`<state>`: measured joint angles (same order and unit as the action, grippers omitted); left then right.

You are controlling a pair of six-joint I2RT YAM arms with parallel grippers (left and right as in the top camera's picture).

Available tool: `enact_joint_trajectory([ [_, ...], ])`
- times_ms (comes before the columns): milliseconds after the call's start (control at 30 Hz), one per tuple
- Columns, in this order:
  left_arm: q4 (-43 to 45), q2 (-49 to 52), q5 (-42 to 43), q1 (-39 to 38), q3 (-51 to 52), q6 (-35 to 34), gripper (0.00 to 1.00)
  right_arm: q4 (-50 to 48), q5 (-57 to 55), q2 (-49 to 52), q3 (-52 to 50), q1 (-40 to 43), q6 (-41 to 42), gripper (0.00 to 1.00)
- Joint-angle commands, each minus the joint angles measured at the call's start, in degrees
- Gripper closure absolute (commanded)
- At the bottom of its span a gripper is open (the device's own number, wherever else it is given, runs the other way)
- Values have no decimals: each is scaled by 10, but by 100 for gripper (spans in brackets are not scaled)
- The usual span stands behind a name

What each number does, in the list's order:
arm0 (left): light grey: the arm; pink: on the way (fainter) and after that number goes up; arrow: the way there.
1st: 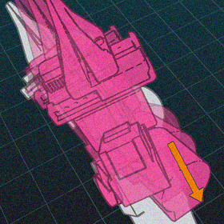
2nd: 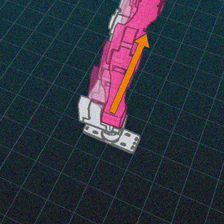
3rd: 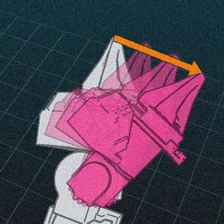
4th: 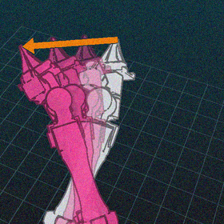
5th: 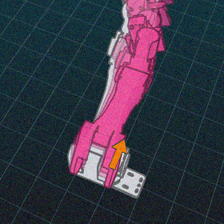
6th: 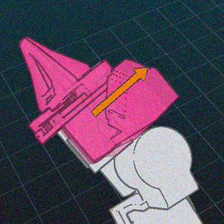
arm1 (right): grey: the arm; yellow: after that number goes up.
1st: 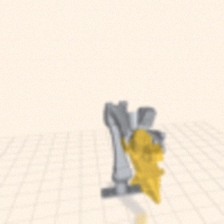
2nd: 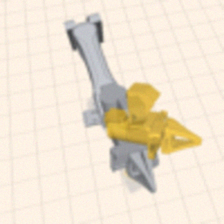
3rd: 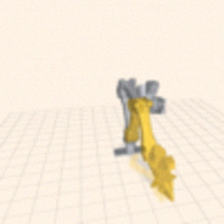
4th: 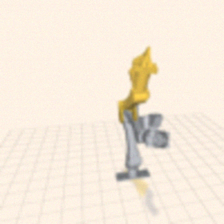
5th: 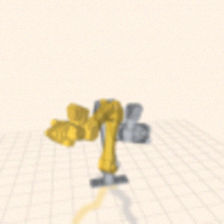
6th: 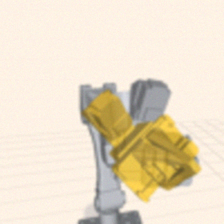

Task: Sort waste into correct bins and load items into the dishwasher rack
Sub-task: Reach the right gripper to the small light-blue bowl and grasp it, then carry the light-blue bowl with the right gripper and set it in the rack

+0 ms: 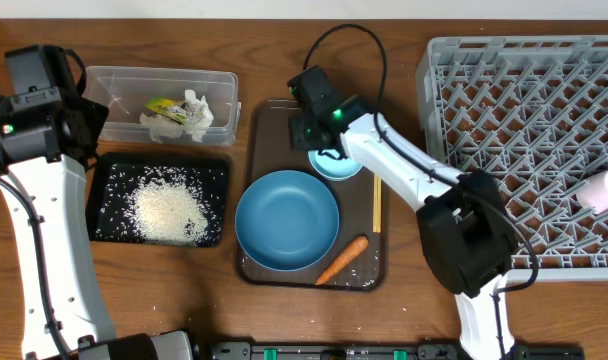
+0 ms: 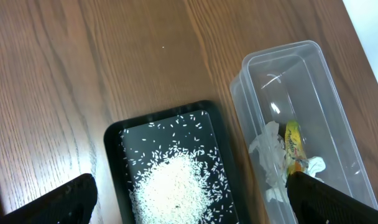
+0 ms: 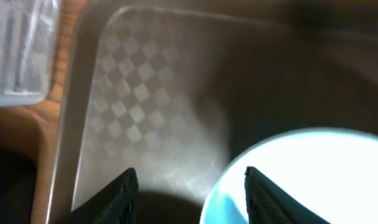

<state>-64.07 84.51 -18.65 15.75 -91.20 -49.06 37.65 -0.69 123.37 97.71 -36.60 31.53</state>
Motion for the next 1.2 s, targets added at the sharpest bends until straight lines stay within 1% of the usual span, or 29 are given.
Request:
enact_joint_trajectory([
  [0, -1, 2, -14, 3, 2, 7, 1, 21, -67, 4, 0, -16, 41, 47],
  [67, -1, 2, -14, 3, 2, 7, 1, 33, -87, 9, 0, -19, 55, 48],
  [200, -1, 2, -14, 3, 2, 7, 1, 33, -89, 26, 0, -19, 58, 50],
  [300, -1, 2, -14, 3, 2, 7, 1, 28, -87, 38, 0, -19, 69, 55],
  [367, -1, 2, -14, 3, 2, 7, 1, 22, -87, 38, 0, -19, 72, 61],
  [467, -1, 2, -14, 3, 2, 7, 1, 17, -87, 38, 0, -19, 73, 68],
  [500, -1, 2, -14, 3, 2, 7, 0, 17, -87, 38, 0, -19, 73, 72],
  [600, -1, 2, -14, 3, 2, 7, 1, 18, -78, 38, 0, -19, 72, 88],
  [700, -1, 2, -14, 3, 2, 7, 1, 23, -62, 31, 11, -16, 69, 99],
  [867, -1, 2, -14, 3, 2, 7, 1, 53, -49, -16, 55, 4, 32, 99],
  [967, -1, 2, -14, 3, 2, 7, 1, 63, -17, -61, 80, 28, -11, 99],
  [1100, -1, 2, -14, 3, 2, 7, 1, 70, 57, -134, 92, 91, -81, 99],
  [1167, -1, 2, -14, 3, 2, 7, 1, 70, 112, -163, 92, 142, -121, 99],
])
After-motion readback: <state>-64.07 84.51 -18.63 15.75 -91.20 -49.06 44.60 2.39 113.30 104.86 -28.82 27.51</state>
